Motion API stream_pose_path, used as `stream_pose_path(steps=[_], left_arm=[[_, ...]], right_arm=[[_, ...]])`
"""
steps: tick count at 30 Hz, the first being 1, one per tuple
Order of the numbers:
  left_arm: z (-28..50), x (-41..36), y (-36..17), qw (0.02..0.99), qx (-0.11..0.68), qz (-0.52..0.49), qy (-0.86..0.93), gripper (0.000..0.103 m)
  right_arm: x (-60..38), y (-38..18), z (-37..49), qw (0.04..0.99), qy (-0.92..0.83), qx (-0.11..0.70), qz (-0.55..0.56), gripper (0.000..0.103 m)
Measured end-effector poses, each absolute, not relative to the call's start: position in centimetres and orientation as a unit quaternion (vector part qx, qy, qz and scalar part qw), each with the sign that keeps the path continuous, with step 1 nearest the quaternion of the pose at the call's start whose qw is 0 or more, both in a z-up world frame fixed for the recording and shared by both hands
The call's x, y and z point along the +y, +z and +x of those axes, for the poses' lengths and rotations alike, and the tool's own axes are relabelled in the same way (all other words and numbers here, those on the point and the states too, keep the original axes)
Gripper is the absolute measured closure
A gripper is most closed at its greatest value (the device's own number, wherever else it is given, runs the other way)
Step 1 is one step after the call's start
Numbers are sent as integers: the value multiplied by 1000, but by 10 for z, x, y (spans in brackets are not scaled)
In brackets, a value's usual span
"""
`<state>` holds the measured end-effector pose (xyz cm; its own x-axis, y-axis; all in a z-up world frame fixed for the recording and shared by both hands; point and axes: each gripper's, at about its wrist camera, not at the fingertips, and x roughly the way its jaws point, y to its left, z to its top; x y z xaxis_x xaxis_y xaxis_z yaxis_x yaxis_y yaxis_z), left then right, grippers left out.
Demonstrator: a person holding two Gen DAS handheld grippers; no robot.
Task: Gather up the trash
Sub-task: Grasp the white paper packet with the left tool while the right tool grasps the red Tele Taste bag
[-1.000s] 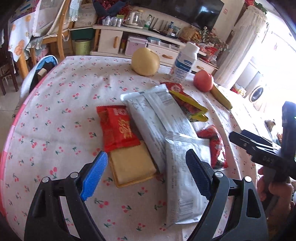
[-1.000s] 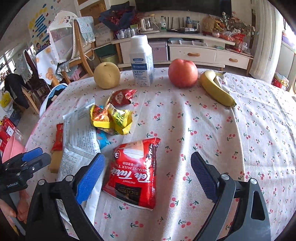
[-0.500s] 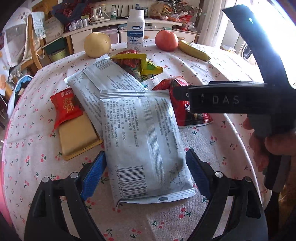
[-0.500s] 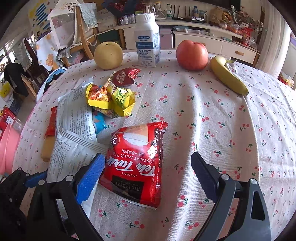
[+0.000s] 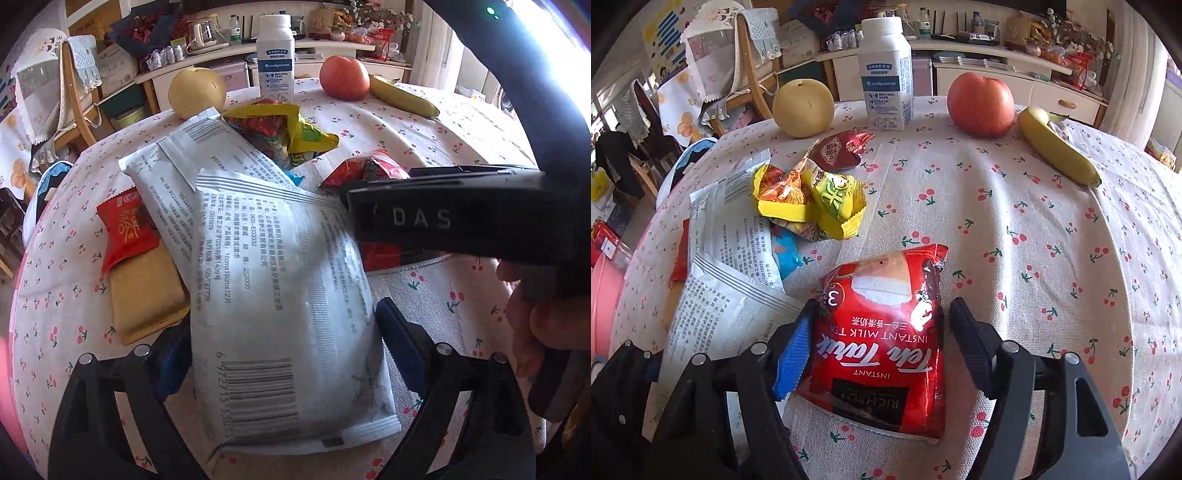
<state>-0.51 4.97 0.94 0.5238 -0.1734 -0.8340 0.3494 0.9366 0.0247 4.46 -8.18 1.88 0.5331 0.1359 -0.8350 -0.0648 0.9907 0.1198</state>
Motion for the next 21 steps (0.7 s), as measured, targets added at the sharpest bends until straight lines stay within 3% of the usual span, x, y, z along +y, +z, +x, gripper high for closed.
stream_pose_path(steps=[2,4,9,21], left_arm=[[-6,50,10,869,459,99,-154,13],[-10,49,12,872,450,101,-163,27],[-13,52,16,873,446,99,-170,42],[-19,79,31,881,434,51,-180,61]], right_arm=[[-80,18,44,877,56,476,32,35],[-80,18,44,880,55,472,26,40],[-84,18,44,881,58,468,33,43],[-92,19,31,886,74,450,86,43]])
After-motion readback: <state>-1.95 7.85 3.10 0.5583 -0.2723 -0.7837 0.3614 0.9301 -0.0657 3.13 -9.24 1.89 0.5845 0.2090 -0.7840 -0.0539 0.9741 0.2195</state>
